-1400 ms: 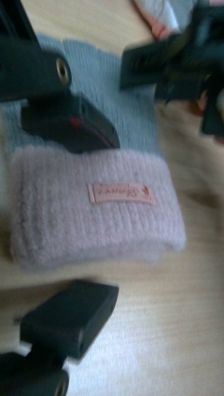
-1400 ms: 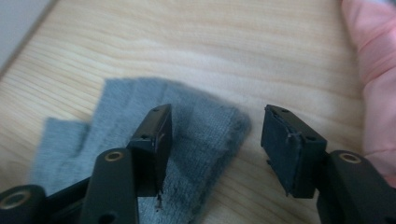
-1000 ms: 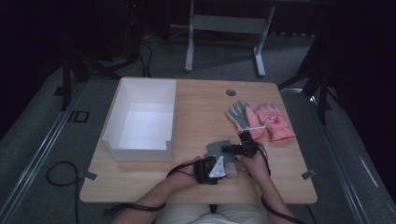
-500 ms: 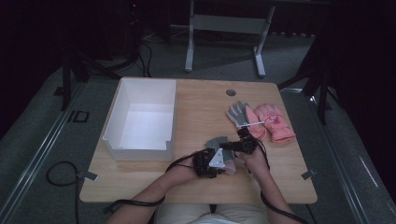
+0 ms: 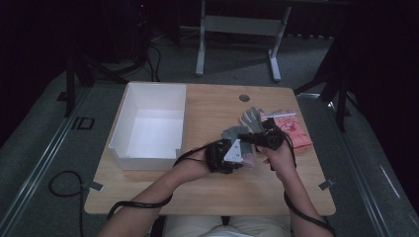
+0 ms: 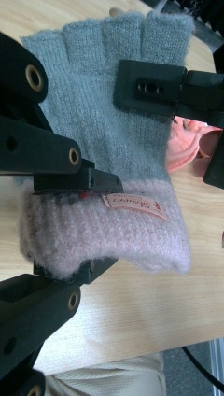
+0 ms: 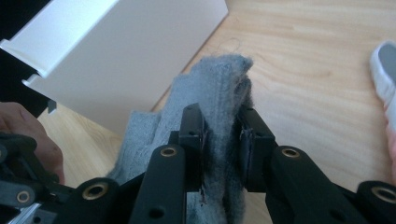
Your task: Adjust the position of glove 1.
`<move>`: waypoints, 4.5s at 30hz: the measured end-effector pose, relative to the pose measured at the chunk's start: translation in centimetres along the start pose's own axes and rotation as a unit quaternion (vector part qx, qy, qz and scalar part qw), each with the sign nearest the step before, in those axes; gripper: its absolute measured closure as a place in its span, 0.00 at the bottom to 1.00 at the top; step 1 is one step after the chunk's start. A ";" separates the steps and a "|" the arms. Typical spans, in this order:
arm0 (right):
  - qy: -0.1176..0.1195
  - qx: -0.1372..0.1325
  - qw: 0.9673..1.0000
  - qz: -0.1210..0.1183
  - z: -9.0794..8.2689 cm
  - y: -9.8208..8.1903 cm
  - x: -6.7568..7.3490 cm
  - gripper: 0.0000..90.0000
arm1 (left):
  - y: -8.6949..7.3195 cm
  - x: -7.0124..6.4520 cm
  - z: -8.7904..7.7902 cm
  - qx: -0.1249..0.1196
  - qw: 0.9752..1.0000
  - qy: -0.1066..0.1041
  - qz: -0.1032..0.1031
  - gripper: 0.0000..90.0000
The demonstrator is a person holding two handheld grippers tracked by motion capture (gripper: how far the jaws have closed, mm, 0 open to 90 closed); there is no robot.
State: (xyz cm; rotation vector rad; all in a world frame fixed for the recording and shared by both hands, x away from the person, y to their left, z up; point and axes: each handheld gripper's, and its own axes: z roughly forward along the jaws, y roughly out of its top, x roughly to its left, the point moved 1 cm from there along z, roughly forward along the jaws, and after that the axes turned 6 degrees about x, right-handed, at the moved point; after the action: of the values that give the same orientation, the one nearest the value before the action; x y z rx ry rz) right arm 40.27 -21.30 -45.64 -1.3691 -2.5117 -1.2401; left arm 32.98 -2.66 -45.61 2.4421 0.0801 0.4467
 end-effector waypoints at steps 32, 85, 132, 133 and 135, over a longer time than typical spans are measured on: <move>0.029 -0.016 0.997 -0.075 1.8 10.8 7.8 0.83 | -2.3 5.5 -10.5 0.050 0.997 0.064 0.009 0.75; -0.053 0.105 0.987 -0.108 20.6 13.4 16.2 0.82 | -18.4 8.0 -9.4 0.222 0.973 0.029 0.064 0.74; -0.014 -0.004 0.995 -0.099 7.4 11.8 11.7 0.54 | -12.8 9.0 -11.1 0.182 0.983 0.021 -0.027 0.52; -0.015 -0.004 0.995 -0.100 7.1 11.7 11.5 0.54 | -12.4 9.0 -11.2 0.173 0.984 0.022 -0.029 0.52; -0.022 -0.008 0.995 -0.099 6.4 11.4 11.0 0.54 | -11.8 8.9 -11.3 0.166 0.985 0.016 -0.030 0.53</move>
State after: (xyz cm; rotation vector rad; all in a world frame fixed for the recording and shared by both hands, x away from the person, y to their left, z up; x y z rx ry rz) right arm 43.80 -6.10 -38.81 -1.1863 -2.7298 -1.2774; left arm 38.16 14.84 -41.92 2.7503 0.2607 0.4776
